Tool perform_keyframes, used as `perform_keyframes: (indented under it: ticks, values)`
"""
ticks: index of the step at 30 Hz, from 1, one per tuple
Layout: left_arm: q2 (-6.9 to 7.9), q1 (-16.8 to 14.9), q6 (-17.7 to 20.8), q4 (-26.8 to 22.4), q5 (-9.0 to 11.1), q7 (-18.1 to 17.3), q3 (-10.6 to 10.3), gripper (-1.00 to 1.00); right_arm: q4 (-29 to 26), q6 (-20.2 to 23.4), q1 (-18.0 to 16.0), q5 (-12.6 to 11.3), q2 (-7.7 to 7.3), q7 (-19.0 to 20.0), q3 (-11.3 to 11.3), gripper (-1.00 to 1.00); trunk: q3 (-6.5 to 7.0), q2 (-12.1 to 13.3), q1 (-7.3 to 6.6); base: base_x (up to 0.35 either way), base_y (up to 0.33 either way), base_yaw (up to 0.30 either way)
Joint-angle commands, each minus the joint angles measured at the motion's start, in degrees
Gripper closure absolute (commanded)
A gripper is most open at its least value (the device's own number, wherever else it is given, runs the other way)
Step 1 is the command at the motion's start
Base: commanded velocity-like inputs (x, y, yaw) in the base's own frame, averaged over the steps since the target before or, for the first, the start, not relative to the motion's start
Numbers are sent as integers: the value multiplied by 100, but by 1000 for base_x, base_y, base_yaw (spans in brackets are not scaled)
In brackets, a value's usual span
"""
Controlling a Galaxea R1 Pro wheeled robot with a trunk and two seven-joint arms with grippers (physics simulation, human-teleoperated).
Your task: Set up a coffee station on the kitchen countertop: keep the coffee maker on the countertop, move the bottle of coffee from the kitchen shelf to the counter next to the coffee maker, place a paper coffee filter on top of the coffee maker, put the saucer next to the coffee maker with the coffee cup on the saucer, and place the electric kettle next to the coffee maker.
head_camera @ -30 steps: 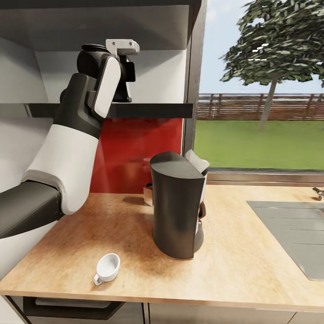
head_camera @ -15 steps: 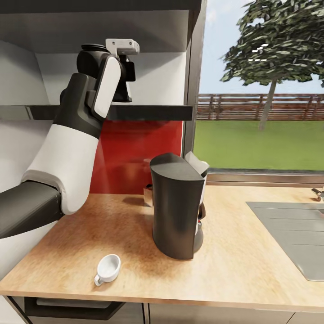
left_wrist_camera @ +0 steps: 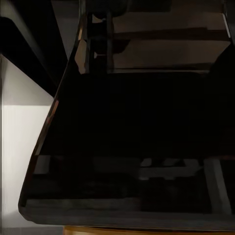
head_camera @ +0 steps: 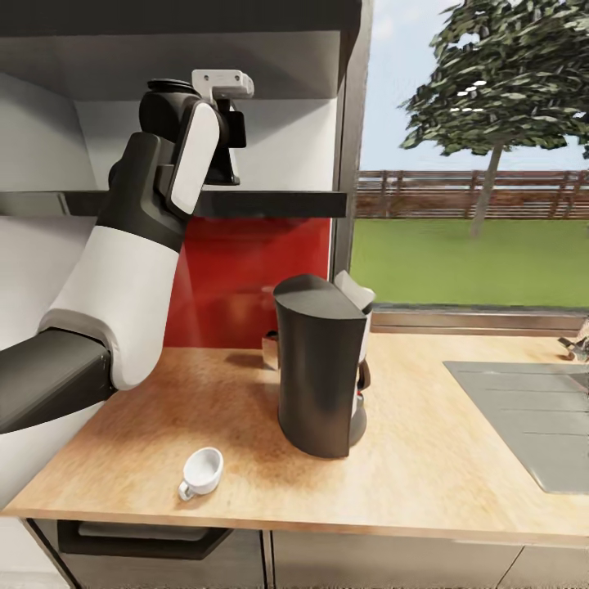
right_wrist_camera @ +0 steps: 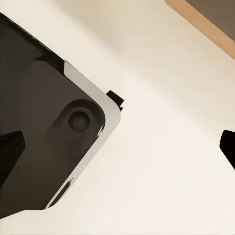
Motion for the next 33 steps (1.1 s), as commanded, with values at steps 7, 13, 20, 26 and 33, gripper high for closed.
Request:
perform_keyframes:
  ticks: [7, 13, 20, 26, 33]
  values:
    - [0, -6, 15, -10, 52, 47, -8, 100, 16, -24, -5, -61, 2, 40, 38, -100, -10, -8, 1, -183, 0, 0]
    - [0, -6, 15, -10, 52, 52, -7, 100, 16, -24, -5, -61, 2, 35, 38, -100, -10, -8, 1, -169, -72, 0]
    - [0, -6, 15, -9, 54, 50, -4, 100, 16, -22, -5, -61, 2, 34, 38, -100, -10, -8, 1, -87, -57, 0]
    - [0, -6, 15, -9, 59, 47, -6, 100, 16, -19, -5, -61, 2, 32, 38, -100, -10, -8, 1, -143, -67, 0]
    - [0, -6, 15, -9, 244, 46, -3, 100, 16, -17, -5, -61, 2, 31, 37, -100, -10, -8, 1, -148, -12, 0]
